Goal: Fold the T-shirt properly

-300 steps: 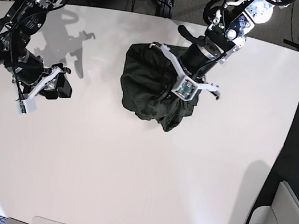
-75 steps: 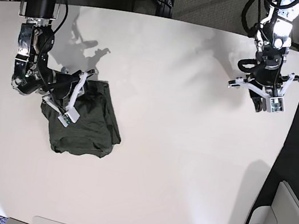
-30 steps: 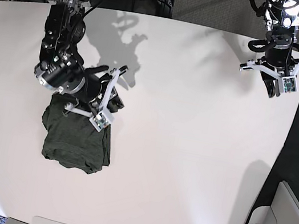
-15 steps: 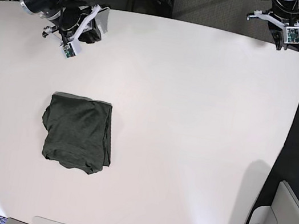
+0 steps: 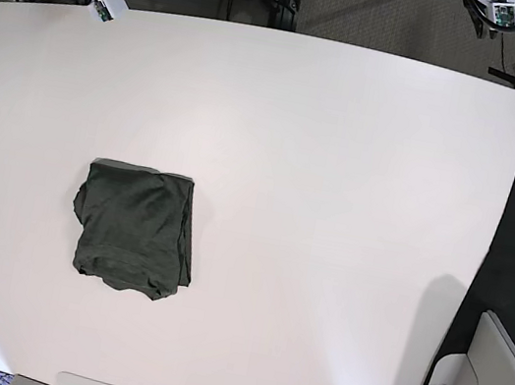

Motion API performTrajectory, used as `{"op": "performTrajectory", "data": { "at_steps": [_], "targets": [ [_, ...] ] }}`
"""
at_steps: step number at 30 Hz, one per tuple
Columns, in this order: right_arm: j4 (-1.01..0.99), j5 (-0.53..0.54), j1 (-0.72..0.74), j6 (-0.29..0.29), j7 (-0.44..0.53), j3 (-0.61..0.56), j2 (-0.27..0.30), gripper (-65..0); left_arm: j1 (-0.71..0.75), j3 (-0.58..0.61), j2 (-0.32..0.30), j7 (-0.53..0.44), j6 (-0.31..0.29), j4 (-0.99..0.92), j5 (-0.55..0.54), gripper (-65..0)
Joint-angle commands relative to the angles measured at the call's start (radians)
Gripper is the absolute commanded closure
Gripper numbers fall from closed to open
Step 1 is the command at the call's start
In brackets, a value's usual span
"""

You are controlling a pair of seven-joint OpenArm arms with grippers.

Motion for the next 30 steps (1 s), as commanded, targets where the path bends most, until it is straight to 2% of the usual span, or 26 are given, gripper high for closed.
{"op": "performTrajectory", "data": {
  "at_steps": [1, 5, 8, 11, 14, 17, 22, 25, 30],
  "targets": [
    [0.016, -0.002, -0.036, 0.008, 0.008, 0.003, 0.004, -7.4, 0.033, 0.007, -0.005, -0.019, 0.013, 0.002, 0.009, -7.4],
    [0.007, -0.21, -0.078, 0.008, 0.008, -0.005, -0.023, -7.4, 0.036, 0.062, -0.005, 0.001, 0.013, -0.056, 0.009, -7.4],
    [-0.023, -0.438, -0.094, 0.008, 0.009, -0.006, -0.089, -7.4, 0.018, 0.1, -0.005, 0.067, 0.013, -0.116, 0.009, -7.4],
    [-0.112, -0.653, -0.054, 0.008, 0.012, -0.006, -0.169, -7.4, -0.072, 0.123, -0.005, 0.132, 0.013, -0.209, 0.009, -7.4],
    [-0.246, -0.773, 0.007, 0.008, 0.064, -0.008, -0.209, -7.4, -0.158, 0.14, -0.004, 0.167, 0.013, -0.309, 0.009, -7.4],
    [-0.425, -0.865, 0.08, 0.008, 0.158, -0.057, -0.209, -7.4, -0.24, 0.175, -0.002, 0.172, 0.013, -0.417, 0.009, -7.3],
    [-0.712, -0.987, 0.205, 0.008, 0.318, -0.117, -0.217, -7.4, -0.381, 0.203, 0.044, 0.172, 0.013, -0.624, 0.009, -7.3],
    [-0.867, -0.998, 0.273, 0.008, 0.423, -0.155, -0.217, -7.4, -0.458, 0.206, 0.065, 0.17, 0.01, -0.75, 0.009, -7.3],
    [-1.197, -1.0, 0.403, 0.008, 0.632, -0.151, -0.214, -7.4, -0.586, 0.206, 0.099, 0.161, 0.01, -0.966, 0.009, -7.3]
  ]
}}
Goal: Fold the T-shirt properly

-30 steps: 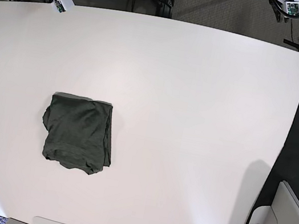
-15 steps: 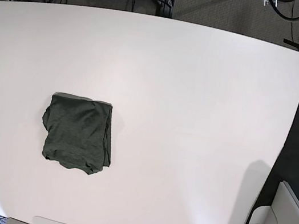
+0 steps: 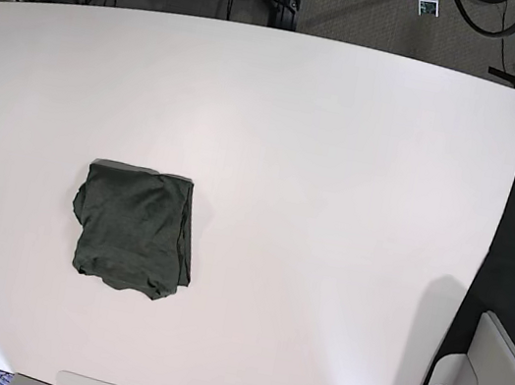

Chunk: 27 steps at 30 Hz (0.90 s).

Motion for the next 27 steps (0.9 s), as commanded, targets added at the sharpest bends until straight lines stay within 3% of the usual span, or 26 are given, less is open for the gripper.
{"op": "performTrajectory", "data": {
  "at_steps": [1, 5, 10, 20, 27],
  "targets": [
    [-0.047, 0.008, 0.023, 0.011, 0.038, 0.0, 0.01, -7.4, -0.023, -0.003, 0.005, -0.007, 0.005, -0.032, 0.003, -7.3],
    [-0.237, 0.006, 0.099, 0.011, 0.23, -0.003, 0.013, -7.4, -0.118, -0.003, 0.022, -0.007, 0.003, -0.184, 0.001, -7.3],
    [-0.368, 0.006, 0.182, -0.183, 0.38, -0.003, 0.007, -7.4, -0.238, -0.008, 0.059, -0.007, 0.003, -0.357, 0.001, -7.3],
    [-0.397, 0.006, 0.235, -0.436, 0.437, -0.003, -0.081, -7.4, -0.429, -0.011, 0.119, -0.01, 0.003, -0.609, 0.001, -7.4],
    [-0.397, 0.006, 0.235, -0.466, 0.439, -0.003, -0.11, -7.4, -0.436, -0.009, 0.144, -0.01, 0.003, -0.626, 0.001, -7.4]
  ]
}}
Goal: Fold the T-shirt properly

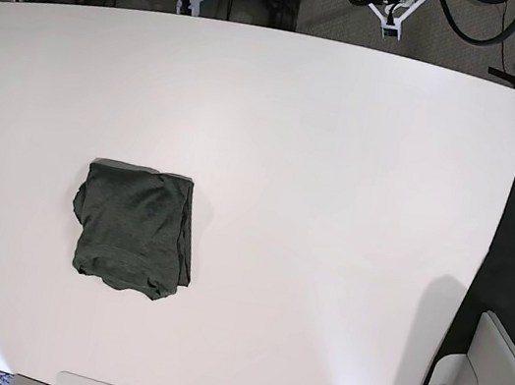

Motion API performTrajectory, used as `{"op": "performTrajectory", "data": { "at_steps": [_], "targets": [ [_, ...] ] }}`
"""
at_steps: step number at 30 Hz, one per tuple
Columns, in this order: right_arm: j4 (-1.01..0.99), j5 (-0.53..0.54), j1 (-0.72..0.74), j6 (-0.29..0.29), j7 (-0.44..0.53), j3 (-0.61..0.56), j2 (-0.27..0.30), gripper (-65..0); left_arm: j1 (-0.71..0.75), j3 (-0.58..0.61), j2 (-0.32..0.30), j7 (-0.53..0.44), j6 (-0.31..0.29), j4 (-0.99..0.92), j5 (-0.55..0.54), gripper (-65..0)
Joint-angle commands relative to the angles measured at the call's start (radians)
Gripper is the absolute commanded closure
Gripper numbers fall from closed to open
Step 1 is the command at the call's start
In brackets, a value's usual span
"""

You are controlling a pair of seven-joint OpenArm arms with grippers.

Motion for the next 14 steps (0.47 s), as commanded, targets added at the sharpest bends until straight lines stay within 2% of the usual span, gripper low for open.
{"op": "performTrajectory", "data": {
  "at_steps": [1, 9, 14],
  "targets": [
    [0.005, 0.003, 0.001, 0.009, 0.008, 0.0, -0.008, -7.4, 0.002, -0.001, -0.002, -0.008, 0.01, 0.004, 0.0, -7.4],
    [0.005, 0.003, -0.02, 0.003, 0.007, -0.001, -0.018, -7.4, 0.038, 0.002, 0.035, 0.004, 0.01, 0.004, 0.002, -7.4],
    [0.005, 0.003, -0.032, 0.002, 0.007, -0.001, -0.034, -7.4, 0.049, 0.005, 0.036, 0.004, 0.01, 0.004, 0.002, -7.4]
  ]
}}
